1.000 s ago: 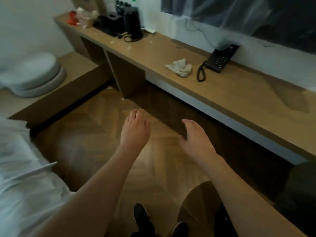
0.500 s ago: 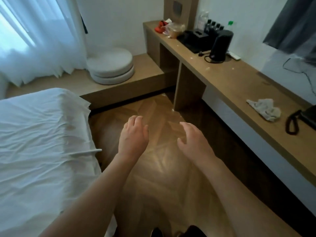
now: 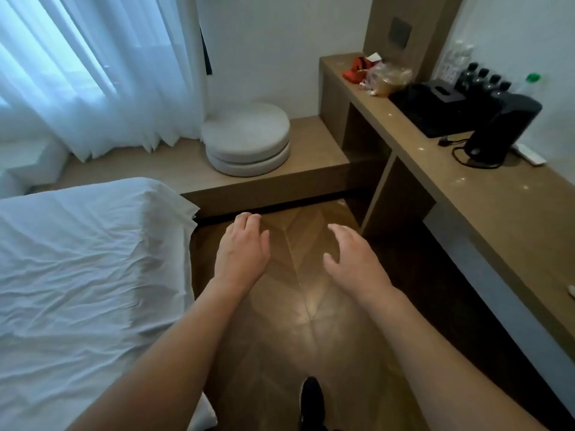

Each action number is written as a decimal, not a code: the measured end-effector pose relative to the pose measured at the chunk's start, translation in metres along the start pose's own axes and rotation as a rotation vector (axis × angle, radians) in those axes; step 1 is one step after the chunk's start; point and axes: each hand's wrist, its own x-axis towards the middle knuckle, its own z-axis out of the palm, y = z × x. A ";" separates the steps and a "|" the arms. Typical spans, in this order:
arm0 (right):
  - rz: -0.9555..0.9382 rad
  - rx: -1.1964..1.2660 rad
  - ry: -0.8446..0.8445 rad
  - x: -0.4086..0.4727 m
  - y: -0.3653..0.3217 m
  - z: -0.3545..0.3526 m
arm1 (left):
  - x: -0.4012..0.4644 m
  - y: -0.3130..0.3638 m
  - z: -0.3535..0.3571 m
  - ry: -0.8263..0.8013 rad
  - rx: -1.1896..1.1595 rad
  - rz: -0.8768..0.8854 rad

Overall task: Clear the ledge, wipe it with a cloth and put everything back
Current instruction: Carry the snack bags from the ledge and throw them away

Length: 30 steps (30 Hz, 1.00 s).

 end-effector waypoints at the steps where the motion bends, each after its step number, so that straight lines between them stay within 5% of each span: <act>1: -0.016 -0.007 -0.001 0.021 -0.006 -0.003 | 0.021 -0.002 -0.003 0.013 0.000 -0.007; 20: -0.125 -0.034 0.005 0.408 -0.143 0.028 | 0.404 -0.157 -0.028 0.104 -0.005 -0.041; 30: -0.062 -0.017 -0.037 0.585 -0.150 0.033 | 0.576 -0.170 0.008 -0.017 0.006 0.007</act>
